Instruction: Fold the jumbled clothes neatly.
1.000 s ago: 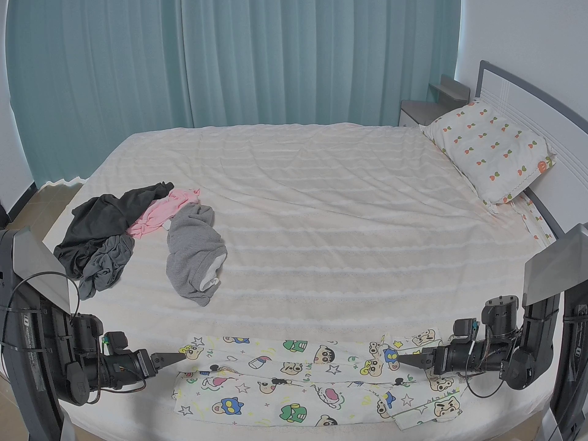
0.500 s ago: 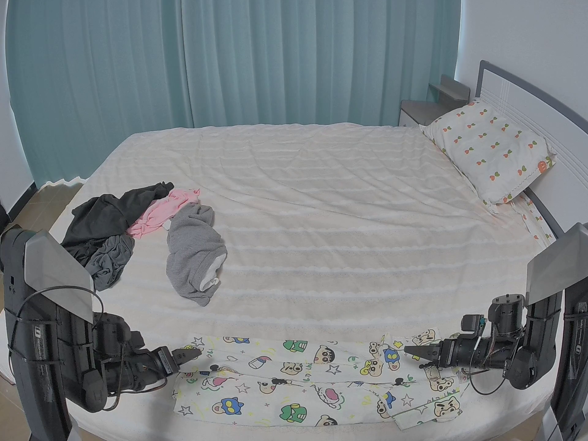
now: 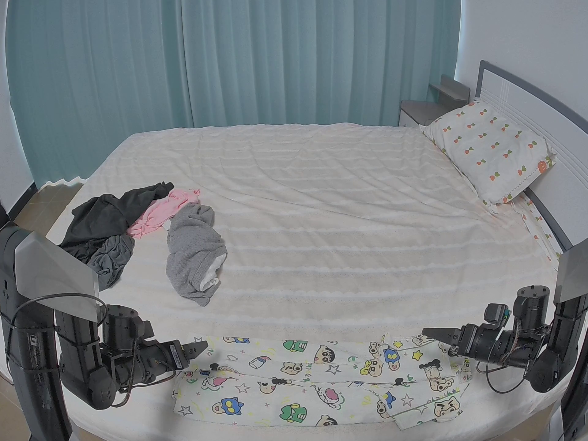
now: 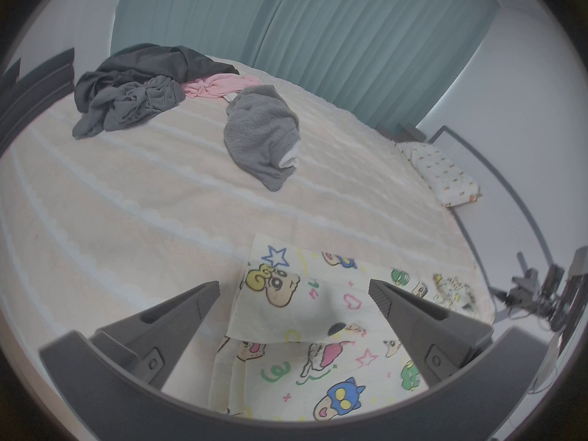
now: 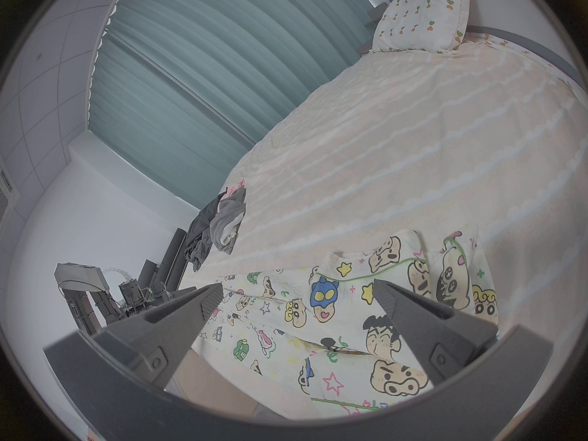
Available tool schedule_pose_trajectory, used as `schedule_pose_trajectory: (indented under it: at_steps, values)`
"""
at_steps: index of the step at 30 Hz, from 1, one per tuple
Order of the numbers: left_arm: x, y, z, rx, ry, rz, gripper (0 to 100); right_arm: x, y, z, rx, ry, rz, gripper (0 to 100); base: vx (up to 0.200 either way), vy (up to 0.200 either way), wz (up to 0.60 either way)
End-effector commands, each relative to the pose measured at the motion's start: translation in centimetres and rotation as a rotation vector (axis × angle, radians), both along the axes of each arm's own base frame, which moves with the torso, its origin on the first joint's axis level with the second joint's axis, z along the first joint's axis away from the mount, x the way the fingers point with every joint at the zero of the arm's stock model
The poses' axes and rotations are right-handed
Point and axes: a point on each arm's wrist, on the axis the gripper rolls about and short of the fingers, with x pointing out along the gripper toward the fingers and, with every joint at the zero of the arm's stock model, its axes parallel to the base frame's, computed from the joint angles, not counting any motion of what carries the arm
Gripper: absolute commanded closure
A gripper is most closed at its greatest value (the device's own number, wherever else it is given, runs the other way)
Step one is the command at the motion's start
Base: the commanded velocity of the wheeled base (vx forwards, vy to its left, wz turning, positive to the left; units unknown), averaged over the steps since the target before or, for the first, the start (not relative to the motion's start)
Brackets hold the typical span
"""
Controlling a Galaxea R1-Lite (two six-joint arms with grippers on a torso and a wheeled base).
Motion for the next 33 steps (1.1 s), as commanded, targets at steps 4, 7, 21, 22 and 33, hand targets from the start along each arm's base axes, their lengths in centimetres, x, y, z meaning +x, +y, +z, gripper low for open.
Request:
schedule_pose_trajectory:
  at_steps: [4, 7, 21, 22, 33]
  values:
    - [0.1, -0.8, -0.5, 0.082, 0.019, -0.054, 0, -0.4, 0.0, 0.5, 0.002, -0.014, 0.000, 0, 0.000, 0.000, 0.00]
    - [0.7, -0.8, -1.8, 0.152, 0.037, -0.057, 0, -0.4, 0.0, 0.4, 0.002, -0.013, 0.000, 0, 0.000, 0.000, 0.00]
    - [0.5, -2.1, -4.8, 0.263, 0.095, -0.134, 0, -0.4, 0.0, 0.4, 0.002, -0.013, 0.000, 0, 0.000, 0.000, 0.00]
    - [0.4, -2.0, -5.0, 0.288, 0.100, -0.132, 0, -0.4, 0.0, 0.4, 0.002, -0.013, 0.000, 0, 0.000, 0.000, 0.00]
    - [-1.3, -1.2, -5.3, 0.341, 0.181, -0.132, 0, -0.4, 0.0, 0.4, 0.002, -0.011, 0.001, 0, 0.000, 0.000, 0.00]
